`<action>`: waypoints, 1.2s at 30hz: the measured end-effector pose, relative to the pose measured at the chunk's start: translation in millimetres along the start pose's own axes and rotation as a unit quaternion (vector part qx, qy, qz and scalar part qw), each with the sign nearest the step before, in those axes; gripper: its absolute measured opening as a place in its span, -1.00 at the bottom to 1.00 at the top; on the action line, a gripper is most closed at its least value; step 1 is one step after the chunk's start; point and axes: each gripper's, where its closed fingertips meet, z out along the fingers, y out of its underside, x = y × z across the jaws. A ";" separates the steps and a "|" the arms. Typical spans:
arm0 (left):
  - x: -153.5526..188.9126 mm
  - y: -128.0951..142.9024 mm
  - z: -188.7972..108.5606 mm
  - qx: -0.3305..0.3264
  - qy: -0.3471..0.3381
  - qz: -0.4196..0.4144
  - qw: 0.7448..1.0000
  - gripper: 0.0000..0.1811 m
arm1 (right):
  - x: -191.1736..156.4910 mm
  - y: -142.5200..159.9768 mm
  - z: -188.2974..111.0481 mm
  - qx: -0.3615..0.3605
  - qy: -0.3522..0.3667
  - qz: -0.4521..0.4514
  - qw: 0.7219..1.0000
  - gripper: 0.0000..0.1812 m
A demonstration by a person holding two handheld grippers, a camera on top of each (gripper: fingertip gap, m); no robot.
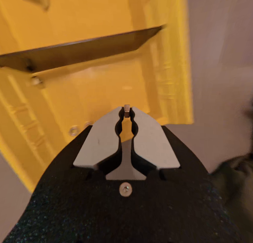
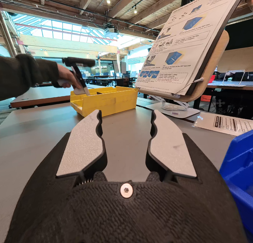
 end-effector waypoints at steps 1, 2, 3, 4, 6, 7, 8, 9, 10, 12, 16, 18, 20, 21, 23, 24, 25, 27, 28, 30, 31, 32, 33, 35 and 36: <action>21.2 -4.6 -7.3 0.027 0.043 0.007 0.999 -0.92 | -0.8 0.4 0.7 -0.001 0.001 -0.006 1.000 -0.24; 42.2 -7.3 -13.9 0.051 0.082 0.017 0.995 -0.91 | -2.7 1.0 1.6 -0.003 -0.001 -0.014 1.000 -0.24; 61.6 -8.1 -19.5 0.071 0.115 0.025 0.991 -0.92 | -5.3 2.0 3.2 -0.006 -0.003 -0.025 1.000 -0.24; 80.6 -7.4 -23.6 0.084 0.144 0.030 0.985 -0.91 | -8.9 3.3 5.6 -0.009 -0.007 -0.037 0.999 -0.24; 122.5 -4.0 -28.6 0.109 0.215 0.042 0.970 -0.91 | -22.9 5.1 14.3 -0.020 -0.026 -0.061 0.998 -0.22; 143.6 0.0 -29.1 0.114 0.252 0.050 0.960 -0.91 | -32.6 2.8 20.3 -0.022 -0.038 -0.076 0.996 -0.20; 163.1 4.5 -28.0 0.115 0.285 0.053 0.950 -0.91 | -43.8 -0.9 27.1 -0.022 -0.053 -0.097 0.994 -0.20; 181.5 7.9 -25.9 0.118 0.317 0.051 0.940 -0.91 | -54.8 -4.2 34.4 -0.023 -0.068 -0.123 0.990 -0.21; 199.3 11.1 -23.6 0.117 0.349 0.046 0.928 -0.91 | -64.7 -6.7 41.8 -0.026 -0.082 -0.153 0.985 -0.26; 231.0 18.0 -18.4 0.107 0.409 0.035 0.905 -0.92 | -78.6 -12.3 57.0 -0.022 -0.103 -0.198 0.975 -0.33; 262.1 20.7 0.0 0.099 0.444 0.011 0.890 -0.92 | -87.9 -19.3 78.7 0.004 -0.131 -0.221 0.966 -0.44; 271.7 20.8 6.1 0.096 0.459 -0.004 0.883 -0.92 | -89.0 -13.0 81.5 0.001 -0.150 -0.226 0.962 -0.47; 277.7 24.1 16.1 0.083 0.459 -0.016 0.885 -0.92 | -86.8 -7.0 81.6 0.001 -0.154 -0.221 0.963 -0.51; 280.9 25.4 19.6 0.080 0.462 -0.021 0.883 -0.92 | -84.8 -4.3 81.1 -0.001 -0.154 -0.214 0.965 -0.56; 287.7 27.6 23.8 0.071 0.472 -0.028 0.878 -0.91 | -84.9 -2.9 78.1 0.004 -0.162 -0.194 0.968 -0.61; 289.9 27.3 25.9 0.070 0.474 -0.033 0.877 -0.91 | -87.1 -2.0 76.0 0.005 -0.171 -0.187 0.967 -0.64; 292.7 27.3 26.2 0.067 0.481 -0.036 0.874 -0.91 | -87.9 0.6 74.6 0.002 -0.177 -0.182 0.967 -0.67; 296.8 26.6 26.6 0.060 0.488 -0.044 0.870 -0.92 | -87.3 8.0 73.1 -0.012 -0.181 -0.182 0.966 -0.71; 296.9 26.4 29.2 0.059 0.481 -0.044 0.873 -0.91 | -86.4 8.7 72.6 -0.012 -0.179 -0.180 0.967 -0.70; 299.2 27.5 31.4 0.051 0.480 -0.046 0.874 -0.91 | -84.3 7.3 71.8 -0.007 -0.174 -0.173 0.969 -0.74; 301.1 27.8 30.6 0.047 0.485 -0.050 0.872 -0.91 | -82.5 7.4 71.9 -0.006 -0.169 -0.173 0.970 -0.75; 301.9 28.3 31.1 0.044 0.484 -0.050 0.873 -0.91 | -81.2 8.5 72.0 -0.007 -0.166 -0.175 0.971 -0.77; 301.5 28.4 32.5 0.044 0.478 -0.049 0.876 -0.92 | -81.2 10.5 71.6 -0.010 -0.167 -0.175 0.970 -0.80; 301.3 27.9 33.5 0.044 0.471 -0.049 0.880 -0.92 | -80.1 12.2 71.6 -0.012 -0.163 -0.172 0.971 -0.80; 301.3 27.7 33.8 0.043 0.470 -0.048 0.881 -0.92 | -79.7 12.4 71.5 -0.011 -0.161 -0.169 0.972 -0.80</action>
